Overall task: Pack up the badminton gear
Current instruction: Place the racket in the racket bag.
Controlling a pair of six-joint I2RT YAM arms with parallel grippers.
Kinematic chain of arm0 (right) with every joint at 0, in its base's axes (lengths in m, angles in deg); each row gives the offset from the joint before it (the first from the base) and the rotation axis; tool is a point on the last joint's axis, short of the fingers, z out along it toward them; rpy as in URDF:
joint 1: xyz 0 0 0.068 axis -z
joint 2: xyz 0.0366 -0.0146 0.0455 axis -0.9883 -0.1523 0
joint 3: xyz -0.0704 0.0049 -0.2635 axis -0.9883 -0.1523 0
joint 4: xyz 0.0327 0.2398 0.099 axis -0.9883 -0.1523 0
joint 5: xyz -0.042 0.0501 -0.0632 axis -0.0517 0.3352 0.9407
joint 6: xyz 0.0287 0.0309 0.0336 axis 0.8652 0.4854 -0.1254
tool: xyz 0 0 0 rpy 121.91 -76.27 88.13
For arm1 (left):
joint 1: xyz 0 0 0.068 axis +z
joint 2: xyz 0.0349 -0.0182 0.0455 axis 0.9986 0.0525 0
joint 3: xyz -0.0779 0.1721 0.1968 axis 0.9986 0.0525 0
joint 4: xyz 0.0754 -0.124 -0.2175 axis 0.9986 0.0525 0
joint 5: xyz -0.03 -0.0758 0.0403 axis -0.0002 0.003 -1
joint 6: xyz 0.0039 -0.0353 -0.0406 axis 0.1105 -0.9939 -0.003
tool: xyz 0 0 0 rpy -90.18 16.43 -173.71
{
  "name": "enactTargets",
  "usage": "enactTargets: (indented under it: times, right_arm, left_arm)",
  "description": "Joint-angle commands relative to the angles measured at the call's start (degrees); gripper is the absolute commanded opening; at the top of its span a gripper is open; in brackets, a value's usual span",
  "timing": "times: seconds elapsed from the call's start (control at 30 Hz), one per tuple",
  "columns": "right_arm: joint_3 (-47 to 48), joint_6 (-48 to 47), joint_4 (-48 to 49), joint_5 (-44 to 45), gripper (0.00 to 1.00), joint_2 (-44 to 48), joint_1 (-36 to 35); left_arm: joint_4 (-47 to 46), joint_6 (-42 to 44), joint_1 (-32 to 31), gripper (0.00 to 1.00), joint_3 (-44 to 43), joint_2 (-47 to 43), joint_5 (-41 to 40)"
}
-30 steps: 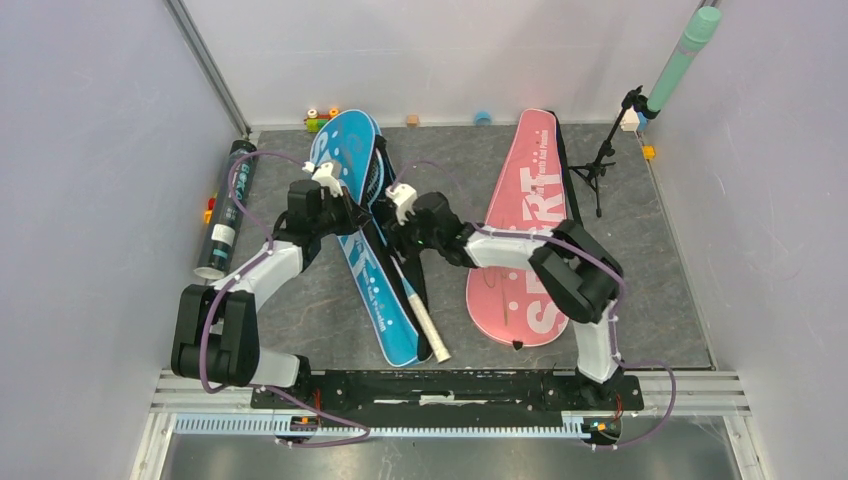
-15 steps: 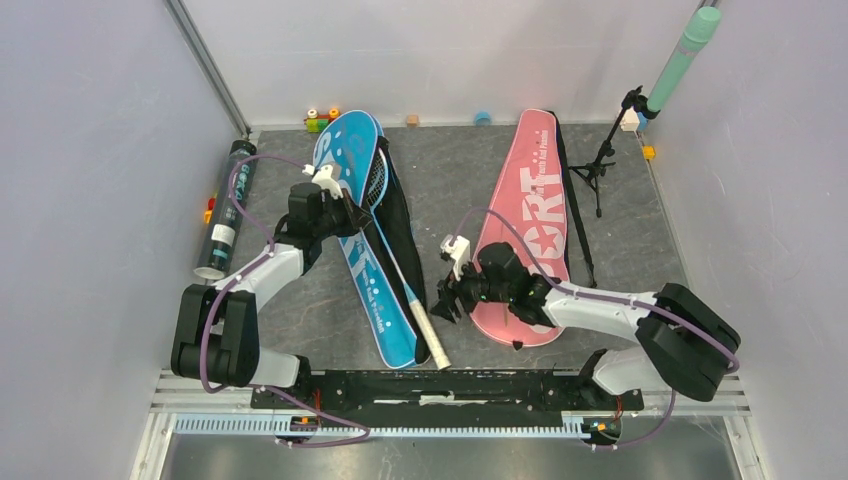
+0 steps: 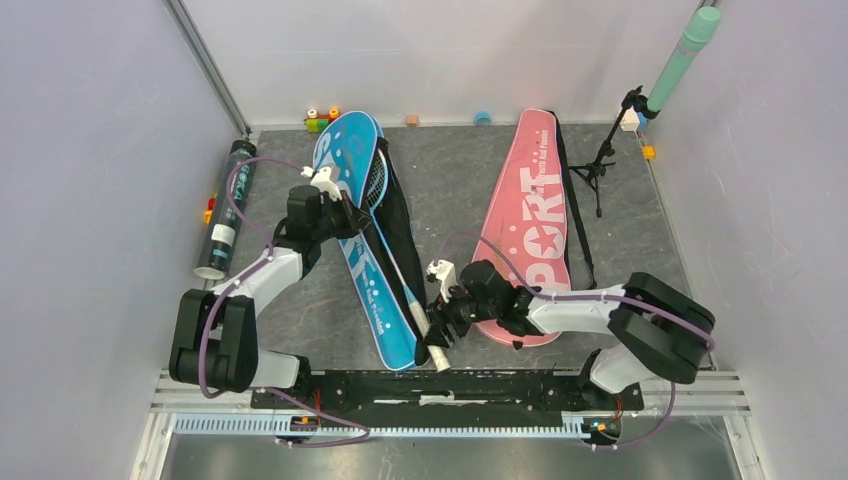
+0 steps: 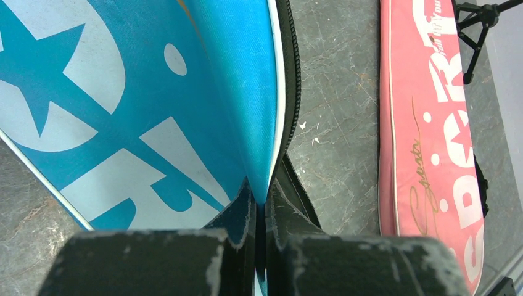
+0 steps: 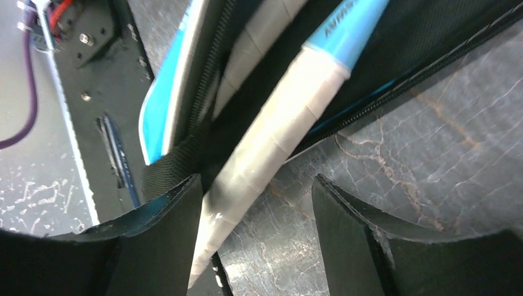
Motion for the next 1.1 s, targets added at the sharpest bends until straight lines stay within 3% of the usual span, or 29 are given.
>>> enactTargets:
  times: [0.0, 0.07, 0.2, 0.3, 0.47, 0.63, 0.77, 0.97, 1.07]
  right_arm:
    - [2.88, 2.73, 3.0, 2.25, 0.69, -4.63, -1.35]
    - [4.0, 3.59, 3.4, 2.93, 0.65, -6.55, -1.54]
    - [6.61, 5.81, 4.12, 2.81, 0.35, -9.51, -1.78]
    - [9.08, 5.29, 2.68, 2.57, 0.3, -10.5, -1.97]
    - [15.63, 3.87, -0.91, 0.78, 0.12, -11.46, -1.72]
    - [25.91, 1.66, -5.63, -1.22, 0.04, -15.34, -0.53]
    - [30.77, 4.25, -3.28, -0.3, 0.0, -18.47, 3.28]
    - [29.82, 16.22, 15.22, 2.38, 0.01, -24.0, 8.4]
    - [28.89, 18.71, 19.85, 0.91, 0.01, -26.06, 8.66]
  left_arm:
    - [-4.72, -1.67, -0.26, 0.02, 0.41, -3.27, 1.48]
    - [-4.77, -1.65, -0.28, 0.02, 0.63, -3.52, 1.59]
    - [-4.79, -2.0, -0.3, 0.02, 1.02, -4.06, 2.03]
    - [-5.17, -2.45, -0.35, 0.02, 1.15, -3.79, 2.39]
    - [-5.59, -2.27, -2.18, 0.02, 1.33, -3.88, 4.31]
    - [-3.98, -0.74, -5.84, 0.02, 1.96, -5.61, 3.48]
    - [-3.37, -2.42, -8.15, 0.02, 3.34, -6.63, 2.49]
    - [-3.48, -5.61, -14.23, 0.02, 6.64, -8.46, -1.32]
    - [-3.69, -6.75, -15.77, 0.02, 7.64, -8.38, -1.9]
